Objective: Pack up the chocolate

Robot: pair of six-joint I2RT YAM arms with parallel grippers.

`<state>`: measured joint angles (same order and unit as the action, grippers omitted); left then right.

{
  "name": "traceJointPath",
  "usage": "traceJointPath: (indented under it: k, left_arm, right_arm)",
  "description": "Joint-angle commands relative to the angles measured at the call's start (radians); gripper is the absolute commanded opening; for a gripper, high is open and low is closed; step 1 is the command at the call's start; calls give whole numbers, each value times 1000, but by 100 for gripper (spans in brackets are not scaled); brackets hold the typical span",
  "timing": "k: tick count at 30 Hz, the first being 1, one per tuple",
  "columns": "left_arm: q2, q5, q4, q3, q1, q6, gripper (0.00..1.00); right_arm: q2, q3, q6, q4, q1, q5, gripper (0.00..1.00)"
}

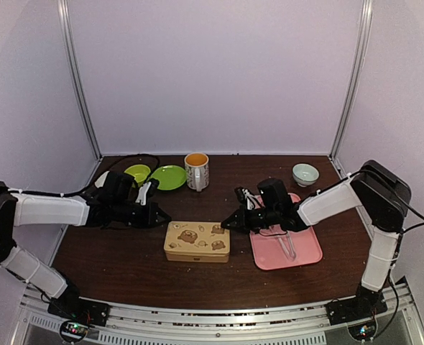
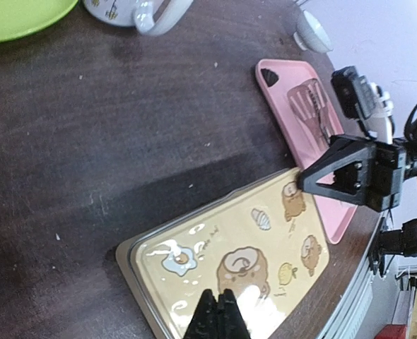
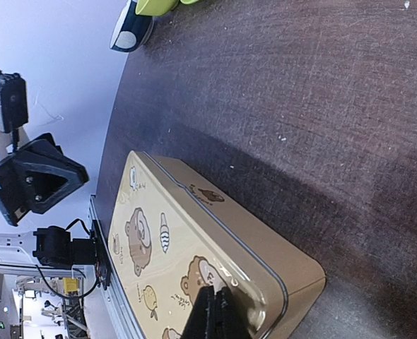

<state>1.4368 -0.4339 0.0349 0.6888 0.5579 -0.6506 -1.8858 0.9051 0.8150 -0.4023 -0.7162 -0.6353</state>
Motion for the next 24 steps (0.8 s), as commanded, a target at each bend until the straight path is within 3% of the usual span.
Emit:
traceJointPath:
  k: [1,6,10,15,24]
  left_arm:
    - [-23,-28,10,0,-2,4,0]
    - [-24,-96,101,-99,0,-58,0]
    - [-117,-117,53,-144,14,-48,0]
    - [-173,-124,-14,-154,44,-31,0]
    - [-159,-125,9,-175,49,-43,0]
  right_arm:
    - [14,-22,-10,81,8,45,0]
    - [159,-33,-25,113,-14,36,0]
    - [248,-68,-45,147,-61,21,0]
    - [261,-124,-35,139,-120,7,0]
    - [208,-169,-16,112,-157,65,0]
